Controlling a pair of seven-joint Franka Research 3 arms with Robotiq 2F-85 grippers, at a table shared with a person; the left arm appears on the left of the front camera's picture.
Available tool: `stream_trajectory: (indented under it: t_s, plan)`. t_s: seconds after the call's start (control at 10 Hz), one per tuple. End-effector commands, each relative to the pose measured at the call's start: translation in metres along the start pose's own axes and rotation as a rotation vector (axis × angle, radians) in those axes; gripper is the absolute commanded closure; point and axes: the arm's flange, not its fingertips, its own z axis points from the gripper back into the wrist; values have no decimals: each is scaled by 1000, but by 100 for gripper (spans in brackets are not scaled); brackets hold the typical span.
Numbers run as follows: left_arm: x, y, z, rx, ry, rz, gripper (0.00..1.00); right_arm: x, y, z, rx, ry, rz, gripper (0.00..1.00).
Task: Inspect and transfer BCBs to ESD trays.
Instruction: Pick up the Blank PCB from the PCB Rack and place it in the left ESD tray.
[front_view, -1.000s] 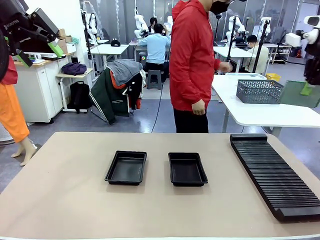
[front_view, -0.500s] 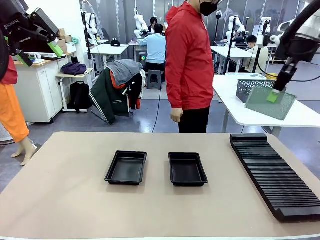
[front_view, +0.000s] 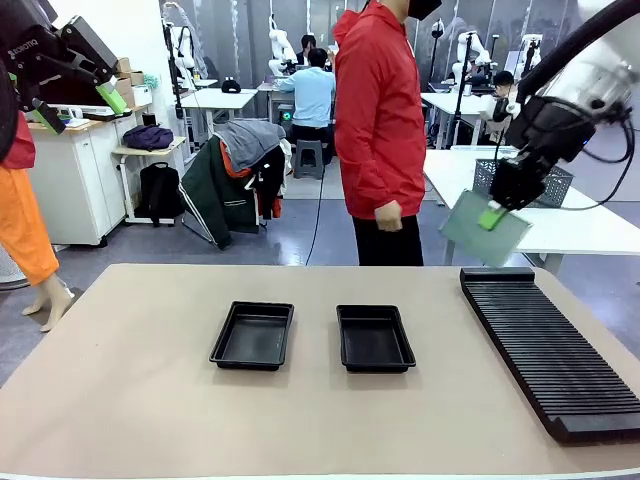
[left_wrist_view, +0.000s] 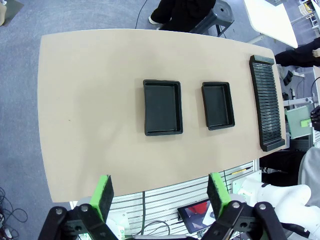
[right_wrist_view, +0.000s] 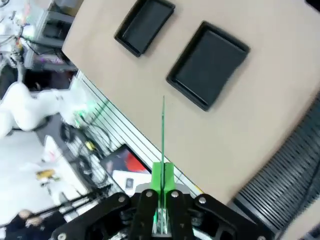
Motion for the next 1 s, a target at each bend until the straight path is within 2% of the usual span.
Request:
stream_trajectory:
  t_s: [0.0, 0.6, 0.9]
  plan:
    - [0, 0, -1, 1, 2, 1, 0, 1, 15, -44, 77, -124, -104, 97]
    - [0, 0, -1, 1, 2, 1, 0, 37, 36, -192, 324, -299, -310, 97]
    - [0, 0, -1, 1, 2, 1, 0, 64, 50, -259, 387, -324, -368, 97]
